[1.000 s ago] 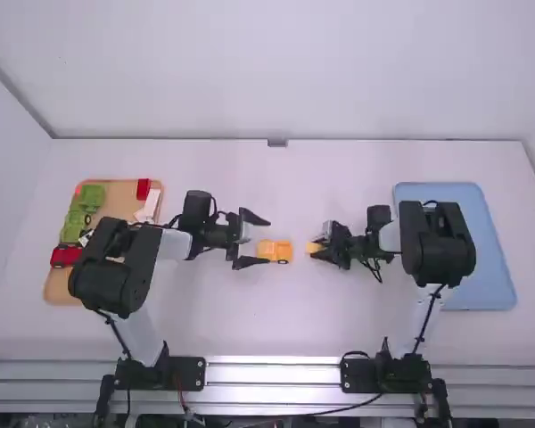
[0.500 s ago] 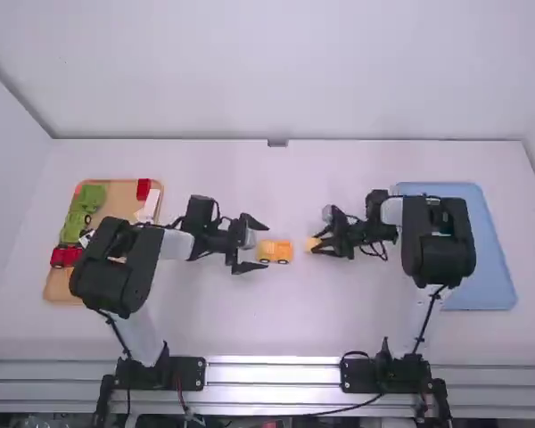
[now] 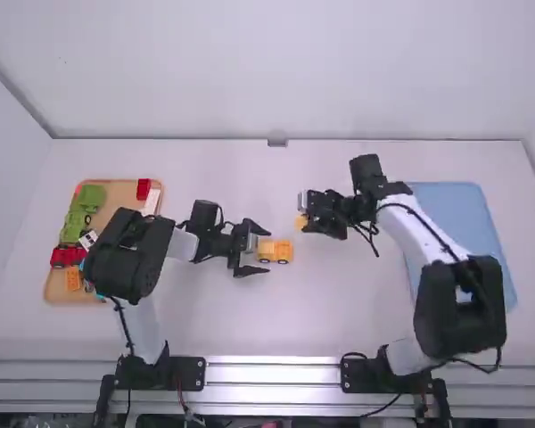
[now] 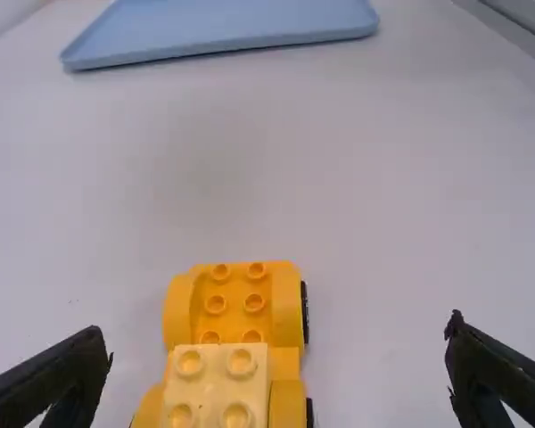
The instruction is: Assemble lego blocks to make yellow taxi
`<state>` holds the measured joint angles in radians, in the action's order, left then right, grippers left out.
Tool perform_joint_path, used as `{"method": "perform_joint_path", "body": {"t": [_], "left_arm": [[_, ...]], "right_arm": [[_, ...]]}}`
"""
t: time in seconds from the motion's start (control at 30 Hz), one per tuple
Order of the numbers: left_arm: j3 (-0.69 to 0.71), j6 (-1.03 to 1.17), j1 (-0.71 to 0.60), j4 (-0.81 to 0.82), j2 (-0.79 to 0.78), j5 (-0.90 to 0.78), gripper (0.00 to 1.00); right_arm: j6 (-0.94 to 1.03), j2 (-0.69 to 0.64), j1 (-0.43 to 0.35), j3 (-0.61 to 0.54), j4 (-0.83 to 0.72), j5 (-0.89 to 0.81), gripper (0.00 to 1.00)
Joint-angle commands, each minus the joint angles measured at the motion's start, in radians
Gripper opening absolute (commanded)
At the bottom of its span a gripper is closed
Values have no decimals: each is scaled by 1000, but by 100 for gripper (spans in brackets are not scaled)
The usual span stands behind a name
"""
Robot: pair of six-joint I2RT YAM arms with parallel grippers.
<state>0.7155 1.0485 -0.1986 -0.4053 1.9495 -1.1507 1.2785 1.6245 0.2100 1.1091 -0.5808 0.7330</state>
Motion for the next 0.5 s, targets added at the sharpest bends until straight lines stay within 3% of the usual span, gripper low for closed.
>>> {"method": "perform_joint_path", "body": {"t": [0.0,0.23,0.47], "left_arm": [[6,15,-5,-1,14,-1,100],[37,-11,-6,7,28,57,99],[89,-39,-41,7,101,63,99]], "right_arm": [[-114,-101,28,-118,57,-111,6],[-395,-119,35,-464,658,46,6],[-431,3,33,-512,830,172,6]]}}
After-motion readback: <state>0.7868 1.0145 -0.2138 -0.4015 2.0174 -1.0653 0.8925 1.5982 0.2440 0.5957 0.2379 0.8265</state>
